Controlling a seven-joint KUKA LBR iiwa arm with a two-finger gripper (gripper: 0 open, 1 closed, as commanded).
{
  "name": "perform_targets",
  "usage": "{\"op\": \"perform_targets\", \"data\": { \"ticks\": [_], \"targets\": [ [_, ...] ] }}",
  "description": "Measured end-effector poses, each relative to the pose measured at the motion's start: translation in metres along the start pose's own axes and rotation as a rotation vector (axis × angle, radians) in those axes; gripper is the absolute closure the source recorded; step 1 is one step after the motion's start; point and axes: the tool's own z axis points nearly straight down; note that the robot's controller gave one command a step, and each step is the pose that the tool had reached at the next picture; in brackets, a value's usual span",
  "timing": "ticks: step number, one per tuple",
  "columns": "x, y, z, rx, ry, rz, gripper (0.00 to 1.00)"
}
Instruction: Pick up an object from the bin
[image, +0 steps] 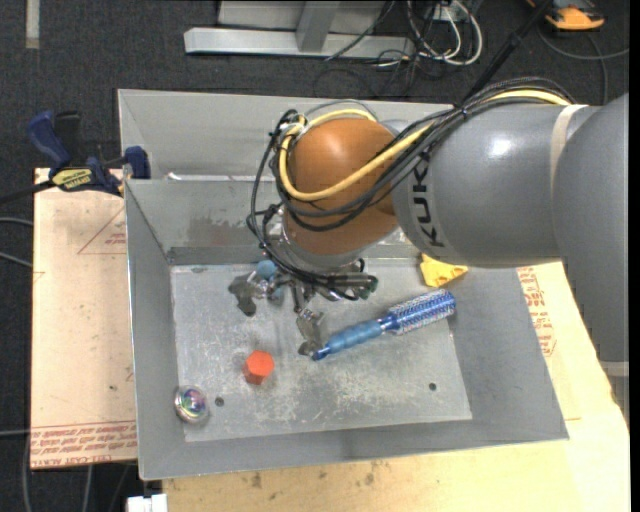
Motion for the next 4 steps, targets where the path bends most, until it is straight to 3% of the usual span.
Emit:
{"op": "perform_targets", "data": {
  "ticks": [1,2,3,4],
  "targets": [
    [0.022,0.039,0.069,-0.008,0.007,-0.194,0.0],
    [0.021,0.037,0.067,-0.005,0.003,-0.191,1.0],
    [0.022,0.03,-0.051,0.004,-0.005,-0.26,1.0],
    [0.021,-0.001,-0.129,0.001,-0.002,-0.499,1.0]
  ]
}}
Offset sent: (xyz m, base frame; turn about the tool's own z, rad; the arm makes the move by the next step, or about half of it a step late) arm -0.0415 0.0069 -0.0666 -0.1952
